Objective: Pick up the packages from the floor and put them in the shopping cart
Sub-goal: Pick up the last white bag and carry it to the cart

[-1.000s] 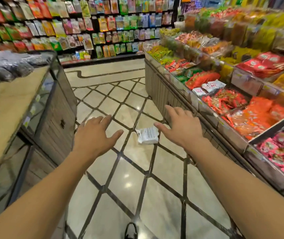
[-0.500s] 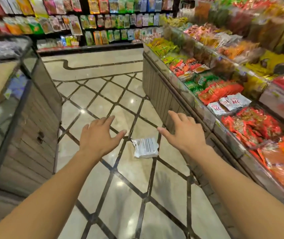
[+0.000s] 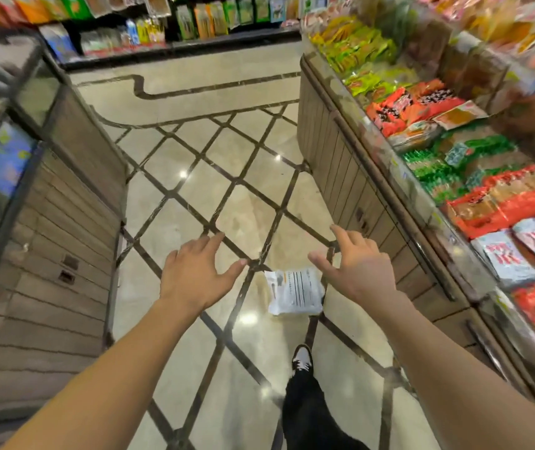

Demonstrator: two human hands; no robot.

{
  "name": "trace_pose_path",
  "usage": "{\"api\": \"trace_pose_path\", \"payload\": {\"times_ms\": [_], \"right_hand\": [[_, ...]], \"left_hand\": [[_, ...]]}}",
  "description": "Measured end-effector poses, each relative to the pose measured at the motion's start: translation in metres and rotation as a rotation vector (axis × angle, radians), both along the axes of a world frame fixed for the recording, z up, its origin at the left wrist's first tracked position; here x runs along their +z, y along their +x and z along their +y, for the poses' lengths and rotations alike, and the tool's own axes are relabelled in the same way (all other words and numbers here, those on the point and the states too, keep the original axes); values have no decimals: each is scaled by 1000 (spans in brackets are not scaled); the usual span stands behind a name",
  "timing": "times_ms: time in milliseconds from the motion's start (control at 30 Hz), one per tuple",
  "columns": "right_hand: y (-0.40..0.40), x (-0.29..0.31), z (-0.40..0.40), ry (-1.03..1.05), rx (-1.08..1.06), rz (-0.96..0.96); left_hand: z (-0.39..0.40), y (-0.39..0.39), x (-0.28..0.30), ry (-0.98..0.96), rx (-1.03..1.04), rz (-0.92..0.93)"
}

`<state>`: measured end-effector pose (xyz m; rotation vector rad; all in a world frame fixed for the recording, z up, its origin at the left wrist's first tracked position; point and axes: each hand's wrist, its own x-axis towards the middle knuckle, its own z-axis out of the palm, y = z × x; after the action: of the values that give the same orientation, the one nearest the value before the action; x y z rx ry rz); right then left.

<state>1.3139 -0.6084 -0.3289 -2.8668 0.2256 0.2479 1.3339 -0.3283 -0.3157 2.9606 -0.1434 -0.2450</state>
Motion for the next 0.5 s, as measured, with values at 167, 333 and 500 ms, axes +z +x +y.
{"api": "trace_pose_path", "payload": {"times_ms": [167,333,500], "right_hand": [[88,-71,-37,64,-25,99],[121,-178,-56,187,-93,198],[126,-306,-45,431,-409,224]], "left_hand": [[-46,85,-63,35,3,170],[-84,138,-155,49,-15,292],[-106,176,-307,52,-66,380]]}}
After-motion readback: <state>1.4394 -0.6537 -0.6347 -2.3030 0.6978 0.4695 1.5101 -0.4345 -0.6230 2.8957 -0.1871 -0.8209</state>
